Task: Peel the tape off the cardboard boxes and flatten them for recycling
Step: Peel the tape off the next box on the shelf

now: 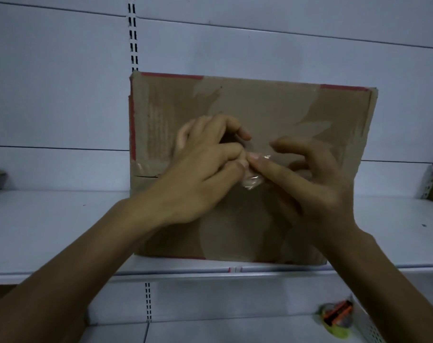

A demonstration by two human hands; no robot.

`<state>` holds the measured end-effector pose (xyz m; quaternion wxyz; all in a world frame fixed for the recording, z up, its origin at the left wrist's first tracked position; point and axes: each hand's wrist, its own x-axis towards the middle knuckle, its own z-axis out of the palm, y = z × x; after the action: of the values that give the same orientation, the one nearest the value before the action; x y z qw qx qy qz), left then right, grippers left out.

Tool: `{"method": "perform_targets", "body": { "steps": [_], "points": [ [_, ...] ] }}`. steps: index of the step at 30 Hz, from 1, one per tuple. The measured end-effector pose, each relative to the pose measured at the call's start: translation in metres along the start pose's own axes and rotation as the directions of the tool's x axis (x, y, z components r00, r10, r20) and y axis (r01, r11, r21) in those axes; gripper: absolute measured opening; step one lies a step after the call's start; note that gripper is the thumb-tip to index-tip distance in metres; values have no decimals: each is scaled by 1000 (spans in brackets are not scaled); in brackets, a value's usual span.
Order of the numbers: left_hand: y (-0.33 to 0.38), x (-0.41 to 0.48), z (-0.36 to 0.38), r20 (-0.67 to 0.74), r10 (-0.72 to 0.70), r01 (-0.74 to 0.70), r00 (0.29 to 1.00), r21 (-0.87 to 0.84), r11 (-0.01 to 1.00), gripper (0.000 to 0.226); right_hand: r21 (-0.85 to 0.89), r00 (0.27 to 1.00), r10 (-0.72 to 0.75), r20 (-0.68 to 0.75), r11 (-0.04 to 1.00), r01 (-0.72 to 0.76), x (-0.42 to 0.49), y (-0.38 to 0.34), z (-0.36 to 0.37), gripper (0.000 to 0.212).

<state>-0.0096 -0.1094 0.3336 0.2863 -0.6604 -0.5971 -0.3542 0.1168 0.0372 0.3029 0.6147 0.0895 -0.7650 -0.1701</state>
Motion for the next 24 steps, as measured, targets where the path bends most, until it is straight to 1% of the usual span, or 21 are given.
{"method": "perform_targets", "body": {
  "steps": [1,2,3,4,5,6,7,8,9,11,12,13,15,16,17,18,19,20,22,24],
  "points": [
    [0,1,1,-24,10,-10,1000,-3,1000,32,-22,999,22,-41,999,-23,0,0,1,31],
    [-1,0,1,-61,18,-19,998,-21,1000,29,-21,997,54,-50,998,-55,0,0,2,31],
    [-3,-2,1,-90,29,-34,996,-57,998,29,8,995,101,-21,995,-100,1,-1,3,30],
    [-7,-5,1,-101,61,-67,993,-60,996,37,49,988,151,34,987,-153,4,-2,4,29],
    [-12,-8,2,-92,130,-129,987,14,992,47,88,977,191,99,976,-200,5,-3,4,29],
    [-18,-10,6,-67,236,-223,969,162,961,52,121,964,214,160,965,-234,7,-4,3,30],
    [-24,-14,11,-54,352,-319,934,316,894,50,143,952,215,217,958,-249,9,-4,1,30],
    [-27,-16,15,-63,429,-364,901,427,828,44,146,943,193,269,960,-238,12,-3,-2,31],
    [-30,-17,19,-105,474,-370,874,488,790,38,130,935,159,318,969,-209,16,-2,-4,34],
    [-30,-15,24,-193,514,-366,836,501,784,27,112,917,125,380,977,-180,21,0,-6,41],
    [-29,-13,24,-208,513,-371,833,478,796,23,134,916,141,374,970,-205,20,-1,-6,45],
    [-27,-11,24,-212,502,-376,839,441,815,22,169,927,166,335,958,-232,17,-2,-5,47],
    [-24,-6,22,-193,434,-350,880,355,867,31,238,956,227,187,934,-268,8,-5,-3,49],
    [-22,-5,21,-172,398,-330,901,323,887,34,283,956,264,129,914,-291,4,-6,-3,53],
    [-20,-4,20,-153,354,-301,923,286,910,35,311,956,276,97,904,-293,-1,-7,-4,60],
    [-19,-4,20,-135,296,-259,945,239,936,34,284,964,252,88,921,-267,-6,-6,-3,65],
    [-19,-4,19,-114,243,-219,963,190,957,34,204,975,205,90,954,-219,-9,-6,-2,62],
    [-17,-4,18,-86,217,-202,972,163,966,33,135,981,170,93,974,-182,-12,-6,2,54],
    [-13,-4,19,-42,251,-239,967,196,951,30,83,976,208,64,974,-213,-14,-8,10,36],
    [-11,-4,18,-30,291,-276,956,236,932,28,74,978,207,-5,976,-206,-14,-9,16,26]
  ]
}}
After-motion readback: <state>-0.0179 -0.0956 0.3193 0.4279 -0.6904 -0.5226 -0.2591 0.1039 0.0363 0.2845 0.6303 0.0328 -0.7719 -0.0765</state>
